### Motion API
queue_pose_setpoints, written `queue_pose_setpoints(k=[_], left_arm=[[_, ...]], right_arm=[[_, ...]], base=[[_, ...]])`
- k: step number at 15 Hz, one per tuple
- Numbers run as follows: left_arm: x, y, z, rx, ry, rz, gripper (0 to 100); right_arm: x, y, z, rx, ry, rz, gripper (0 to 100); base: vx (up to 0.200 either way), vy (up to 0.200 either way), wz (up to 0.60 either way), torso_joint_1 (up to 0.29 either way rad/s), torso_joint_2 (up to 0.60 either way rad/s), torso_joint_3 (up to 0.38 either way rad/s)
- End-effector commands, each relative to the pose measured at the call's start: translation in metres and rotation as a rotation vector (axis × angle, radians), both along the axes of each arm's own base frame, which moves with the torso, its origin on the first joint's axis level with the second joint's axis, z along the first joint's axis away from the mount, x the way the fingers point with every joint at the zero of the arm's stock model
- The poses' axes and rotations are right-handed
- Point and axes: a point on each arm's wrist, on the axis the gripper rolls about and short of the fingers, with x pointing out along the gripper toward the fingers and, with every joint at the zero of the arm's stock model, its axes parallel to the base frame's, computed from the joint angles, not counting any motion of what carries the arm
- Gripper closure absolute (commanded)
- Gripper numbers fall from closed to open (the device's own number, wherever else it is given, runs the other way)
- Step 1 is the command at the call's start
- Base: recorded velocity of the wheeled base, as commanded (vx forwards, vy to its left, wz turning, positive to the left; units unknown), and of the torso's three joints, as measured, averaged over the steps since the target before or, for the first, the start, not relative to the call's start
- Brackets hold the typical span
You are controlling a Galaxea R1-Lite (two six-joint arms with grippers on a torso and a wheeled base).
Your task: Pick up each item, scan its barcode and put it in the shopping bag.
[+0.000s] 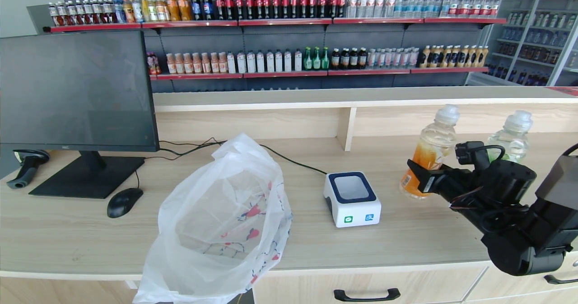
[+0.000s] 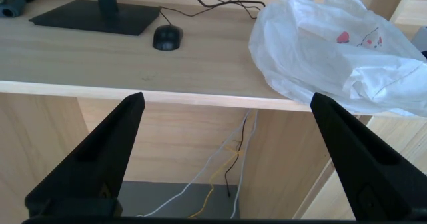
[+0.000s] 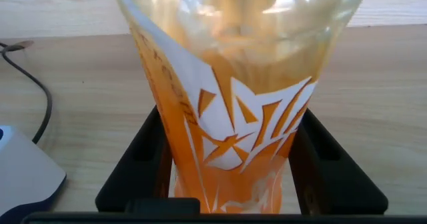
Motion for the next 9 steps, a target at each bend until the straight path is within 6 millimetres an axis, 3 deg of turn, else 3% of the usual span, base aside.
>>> queue_pose_setpoints(k=[1, 9], left_arm=[[0.000, 0.000, 0.000, 0.000, -0.001, 0.000, 0], [0.000, 0.000, 0.000, 0.000, -0.001, 0.000, 0]], right_arm=[[-0.003, 0.000, 0.008, 0.001, -0.023, 0.000, 100], [-0.014, 0.000, 0.026, 0.003, -0.065, 0.001, 100]], base=[[0.000, 0.000, 0.00, 0.000, 0.00, 0.000], [0.000, 0.000, 0.00, 0.000, 0.00, 0.000]])
